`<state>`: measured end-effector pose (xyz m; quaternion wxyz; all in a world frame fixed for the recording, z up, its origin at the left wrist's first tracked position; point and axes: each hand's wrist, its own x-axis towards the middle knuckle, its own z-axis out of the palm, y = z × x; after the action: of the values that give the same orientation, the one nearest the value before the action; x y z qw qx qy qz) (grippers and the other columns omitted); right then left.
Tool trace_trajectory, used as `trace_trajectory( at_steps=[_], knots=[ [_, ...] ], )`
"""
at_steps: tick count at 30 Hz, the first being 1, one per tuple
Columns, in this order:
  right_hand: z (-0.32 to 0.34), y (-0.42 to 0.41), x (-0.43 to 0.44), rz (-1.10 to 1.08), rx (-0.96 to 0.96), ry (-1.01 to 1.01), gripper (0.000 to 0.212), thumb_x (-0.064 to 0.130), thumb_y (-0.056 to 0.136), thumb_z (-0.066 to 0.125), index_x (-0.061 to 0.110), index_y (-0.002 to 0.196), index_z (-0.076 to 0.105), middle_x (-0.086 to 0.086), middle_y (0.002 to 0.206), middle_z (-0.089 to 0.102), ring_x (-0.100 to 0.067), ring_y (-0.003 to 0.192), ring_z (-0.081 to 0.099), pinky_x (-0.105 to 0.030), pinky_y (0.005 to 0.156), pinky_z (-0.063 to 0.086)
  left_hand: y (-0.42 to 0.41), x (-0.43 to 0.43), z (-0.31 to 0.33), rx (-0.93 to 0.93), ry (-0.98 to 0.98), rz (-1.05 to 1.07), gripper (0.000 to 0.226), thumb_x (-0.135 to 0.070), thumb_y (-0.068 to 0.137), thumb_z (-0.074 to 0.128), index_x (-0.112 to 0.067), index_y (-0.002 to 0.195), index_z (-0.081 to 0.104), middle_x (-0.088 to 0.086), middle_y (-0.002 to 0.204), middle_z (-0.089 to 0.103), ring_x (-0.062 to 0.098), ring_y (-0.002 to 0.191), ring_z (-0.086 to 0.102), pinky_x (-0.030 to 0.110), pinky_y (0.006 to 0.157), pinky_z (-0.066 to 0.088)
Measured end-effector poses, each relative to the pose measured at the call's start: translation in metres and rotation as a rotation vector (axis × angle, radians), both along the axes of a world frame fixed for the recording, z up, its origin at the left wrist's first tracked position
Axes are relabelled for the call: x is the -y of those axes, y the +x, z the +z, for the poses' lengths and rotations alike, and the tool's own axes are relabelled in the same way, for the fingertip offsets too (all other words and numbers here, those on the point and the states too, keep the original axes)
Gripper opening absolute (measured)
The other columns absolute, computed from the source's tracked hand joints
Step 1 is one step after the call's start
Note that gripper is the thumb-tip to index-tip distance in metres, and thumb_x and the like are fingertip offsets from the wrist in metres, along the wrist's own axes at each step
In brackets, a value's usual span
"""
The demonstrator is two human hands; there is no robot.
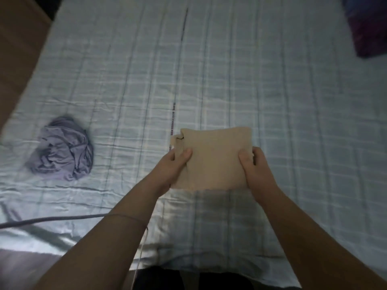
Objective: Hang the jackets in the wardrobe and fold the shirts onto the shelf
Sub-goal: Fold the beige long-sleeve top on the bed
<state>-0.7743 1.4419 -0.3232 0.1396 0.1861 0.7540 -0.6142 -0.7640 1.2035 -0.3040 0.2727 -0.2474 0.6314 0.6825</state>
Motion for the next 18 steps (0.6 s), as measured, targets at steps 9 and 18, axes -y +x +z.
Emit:
trace_trajectory(
  at_steps=[9, 18],
  knots=[
    [0.179, 0.014, 0.035, 0.232, -0.298, -0.039, 0.044, 0.058, 0.081, 0.048, 0.028, 0.114, 0.053, 0.024, 0.096, 0.063, 0.011, 0.082, 0.057, -0.029, 0.078, 0.047, 0.074, 0.019, 0.164, -0.391, -0.451, 0.426, 0.034, -0.060, 0.088, 0.059, -0.028, 0.101, 0.062, -0.011, 0.092, 0.068, 0.000, 0.084, 0.064, 0.027, 0.073, 0.047],
    [0.283, 0.086, 0.177, 0.410, -0.613, -0.080, 0.019, 0.040, 0.100, 0.050, 0.033, 0.117, 0.051, 0.017, 0.104, 0.062, 0.010, 0.088, 0.059, -0.018, 0.073, 0.042, 0.198, 0.119, 0.281, -0.596, -0.759, 0.843, 0.024, -0.045, 0.089, 0.064, -0.023, 0.090, 0.057, -0.011, 0.083, 0.063, -0.005, 0.076, 0.058, 0.010, 0.062, 0.038]
  ],
)
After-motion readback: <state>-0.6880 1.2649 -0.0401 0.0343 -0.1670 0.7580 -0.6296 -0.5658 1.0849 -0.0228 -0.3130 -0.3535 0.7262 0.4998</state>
